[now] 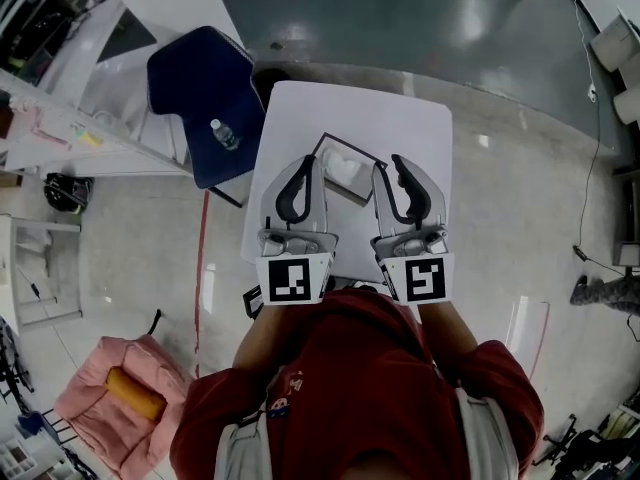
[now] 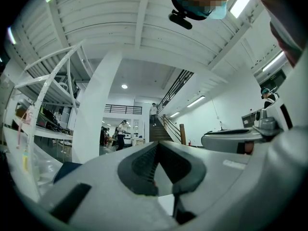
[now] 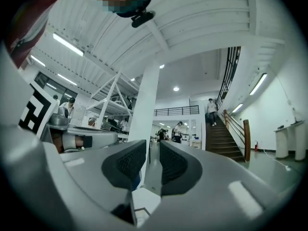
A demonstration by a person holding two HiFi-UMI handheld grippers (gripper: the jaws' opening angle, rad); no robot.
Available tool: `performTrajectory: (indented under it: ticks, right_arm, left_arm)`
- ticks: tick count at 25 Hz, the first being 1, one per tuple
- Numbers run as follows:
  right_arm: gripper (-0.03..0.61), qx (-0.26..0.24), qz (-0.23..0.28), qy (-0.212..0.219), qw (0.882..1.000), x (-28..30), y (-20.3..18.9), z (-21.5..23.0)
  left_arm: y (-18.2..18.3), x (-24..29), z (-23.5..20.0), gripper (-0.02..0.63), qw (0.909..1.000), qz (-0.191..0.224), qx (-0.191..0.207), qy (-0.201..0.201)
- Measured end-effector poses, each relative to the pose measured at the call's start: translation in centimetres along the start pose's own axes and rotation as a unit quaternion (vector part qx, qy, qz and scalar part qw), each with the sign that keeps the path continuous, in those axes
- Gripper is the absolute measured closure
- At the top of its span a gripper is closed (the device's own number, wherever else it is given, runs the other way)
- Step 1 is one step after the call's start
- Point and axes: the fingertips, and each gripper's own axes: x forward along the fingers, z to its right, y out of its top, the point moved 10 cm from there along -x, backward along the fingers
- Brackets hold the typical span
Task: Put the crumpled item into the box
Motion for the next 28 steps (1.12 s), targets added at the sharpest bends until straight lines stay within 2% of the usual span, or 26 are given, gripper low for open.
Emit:
performTrajectory:
  ticks: [4, 8, 17, 23, 28]
  right_arm:
    - [0.499, -0.023, 0.038, -0.016, 0.999, -1.1, 0.1, -0.4]
    - [0.54, -0.021, 0.063, -0.018, 0.998, -1.3, 0.9, -0.9]
    - [0.575, -0.023, 0.03, -0.018, 0.999, -1.5, 0.0, -1.1]
    - [0.577, -0.007, 0.031, -0.025, 0.999, -0.7, 0.2, -1.7]
    - [0.578, -0.005, 0.012, -0.03, 0.999, -0.8, -0.2, -1.5]
  left_arm:
    - [0.3, -0.6, 0.0, 0.611, 0.9999, 0.011, 0.007, 0.002]
    - [0.5, -1.0, 0.2, 0.611, 0.9997, 0.02, 0.013, 0.006]
    - [0.4, -1.8, 0.3, 0.611, 0.999, 0.029, 0.028, 0.017]
    - [0.4, -2.1, -0.3, 0.611, 0.9989, 0.029, 0.033, 0.018]
    - [0.3, -2.3, 0.1, 0.611, 0.999, 0.025, 0.034, 0.016]
